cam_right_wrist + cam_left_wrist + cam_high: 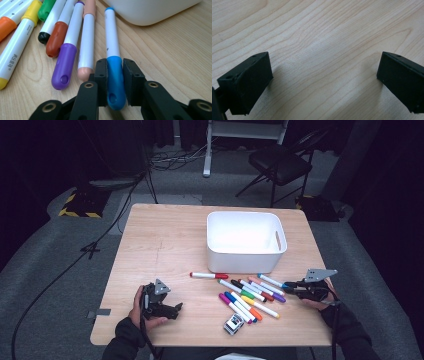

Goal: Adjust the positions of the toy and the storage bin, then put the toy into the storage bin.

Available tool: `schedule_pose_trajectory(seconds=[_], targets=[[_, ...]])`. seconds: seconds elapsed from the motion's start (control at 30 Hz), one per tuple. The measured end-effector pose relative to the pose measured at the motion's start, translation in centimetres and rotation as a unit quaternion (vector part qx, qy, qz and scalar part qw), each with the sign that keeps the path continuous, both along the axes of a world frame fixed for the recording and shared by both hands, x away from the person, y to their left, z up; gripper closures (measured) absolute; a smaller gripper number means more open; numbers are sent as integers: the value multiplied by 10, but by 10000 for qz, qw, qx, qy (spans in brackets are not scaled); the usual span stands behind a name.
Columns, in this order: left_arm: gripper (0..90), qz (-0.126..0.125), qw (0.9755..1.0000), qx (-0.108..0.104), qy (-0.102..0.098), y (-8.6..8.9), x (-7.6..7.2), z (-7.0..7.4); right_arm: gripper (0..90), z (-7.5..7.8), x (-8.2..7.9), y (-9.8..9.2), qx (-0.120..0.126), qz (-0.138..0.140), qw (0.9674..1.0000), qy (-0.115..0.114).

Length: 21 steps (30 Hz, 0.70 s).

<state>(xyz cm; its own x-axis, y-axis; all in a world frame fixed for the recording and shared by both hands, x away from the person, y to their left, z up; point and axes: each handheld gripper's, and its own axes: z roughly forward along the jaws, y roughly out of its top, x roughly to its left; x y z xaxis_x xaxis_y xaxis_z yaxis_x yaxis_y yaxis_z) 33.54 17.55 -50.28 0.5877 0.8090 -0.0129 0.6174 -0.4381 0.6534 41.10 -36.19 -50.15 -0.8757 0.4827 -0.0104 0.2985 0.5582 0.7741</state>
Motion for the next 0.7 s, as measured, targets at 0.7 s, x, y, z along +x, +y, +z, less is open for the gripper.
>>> schedule_pose_trajectory(seconds=[0.7], targets=[[2,-8,10000,7,10,0,0,0,753,14,-9,-14,359,-51,9992,-162]])
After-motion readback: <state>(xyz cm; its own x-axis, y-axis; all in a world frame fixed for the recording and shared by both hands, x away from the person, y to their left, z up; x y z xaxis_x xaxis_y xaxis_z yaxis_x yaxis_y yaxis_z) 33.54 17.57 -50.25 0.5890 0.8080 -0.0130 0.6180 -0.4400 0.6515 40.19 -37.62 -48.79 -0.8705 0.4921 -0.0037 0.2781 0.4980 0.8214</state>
